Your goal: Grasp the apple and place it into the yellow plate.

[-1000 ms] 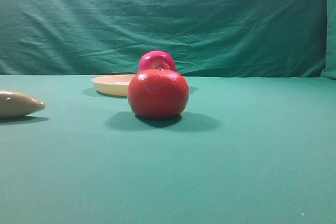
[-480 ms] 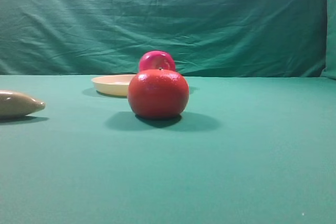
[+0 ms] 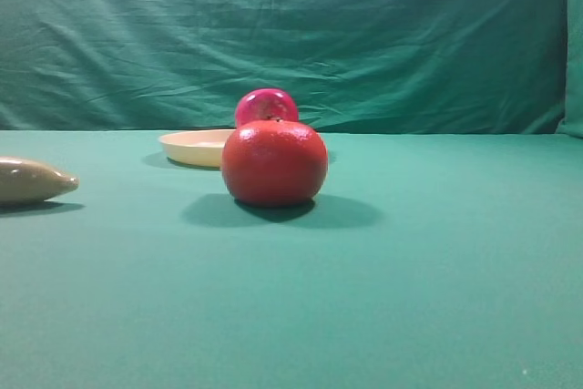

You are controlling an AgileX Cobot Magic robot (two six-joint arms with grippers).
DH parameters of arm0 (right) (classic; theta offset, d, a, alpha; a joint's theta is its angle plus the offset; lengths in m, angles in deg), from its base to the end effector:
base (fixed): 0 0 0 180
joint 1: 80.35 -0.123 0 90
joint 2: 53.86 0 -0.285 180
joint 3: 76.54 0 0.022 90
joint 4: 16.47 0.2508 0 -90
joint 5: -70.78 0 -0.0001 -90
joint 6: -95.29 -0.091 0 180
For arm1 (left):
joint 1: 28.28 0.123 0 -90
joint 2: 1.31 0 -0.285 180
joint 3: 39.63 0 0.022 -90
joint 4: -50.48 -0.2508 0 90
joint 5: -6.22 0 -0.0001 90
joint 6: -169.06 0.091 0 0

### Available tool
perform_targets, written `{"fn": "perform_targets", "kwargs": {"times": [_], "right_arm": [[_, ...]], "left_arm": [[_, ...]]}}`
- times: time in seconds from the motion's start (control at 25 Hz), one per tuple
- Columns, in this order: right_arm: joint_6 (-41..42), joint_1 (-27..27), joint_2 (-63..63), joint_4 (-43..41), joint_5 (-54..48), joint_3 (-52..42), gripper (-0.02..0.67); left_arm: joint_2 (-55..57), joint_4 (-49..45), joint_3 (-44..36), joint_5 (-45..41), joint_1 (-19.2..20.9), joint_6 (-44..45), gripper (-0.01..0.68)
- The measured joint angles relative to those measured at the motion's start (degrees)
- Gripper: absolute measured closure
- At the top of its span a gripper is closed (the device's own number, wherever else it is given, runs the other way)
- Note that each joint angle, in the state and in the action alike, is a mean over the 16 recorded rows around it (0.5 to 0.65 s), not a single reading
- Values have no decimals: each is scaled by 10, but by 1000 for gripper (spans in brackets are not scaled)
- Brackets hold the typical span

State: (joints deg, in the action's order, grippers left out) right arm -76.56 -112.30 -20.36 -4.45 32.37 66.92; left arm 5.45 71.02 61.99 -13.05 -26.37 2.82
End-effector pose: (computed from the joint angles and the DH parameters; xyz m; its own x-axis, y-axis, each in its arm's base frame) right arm 0.0586 0.0505 0.3589 -0.2743 -0.1441 -0.9508 -0.6231 0.7797 0.0616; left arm 0.0533 -0.0088 0.1789 -0.2362 -0.1069 -0.9658 0.0563 0.9908 -0.1234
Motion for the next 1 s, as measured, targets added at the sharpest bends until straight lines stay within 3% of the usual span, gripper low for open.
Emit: {"fn": "perform_targets", "kwargs": {"times": [0.44, 0.72, 1.0], "right_arm": [[-106, 2, -110, -110, -87, -25, 649], [-192, 34, -151, -200, -34, -96, 649], [-210, 110, -211, -229, 44, -210, 649]], "left_arm": [[0, 0, 0, 0, 0, 0, 516], [0, 0, 0, 0, 0, 0, 516], [0, 0, 0, 0, 0, 0, 516]]}}
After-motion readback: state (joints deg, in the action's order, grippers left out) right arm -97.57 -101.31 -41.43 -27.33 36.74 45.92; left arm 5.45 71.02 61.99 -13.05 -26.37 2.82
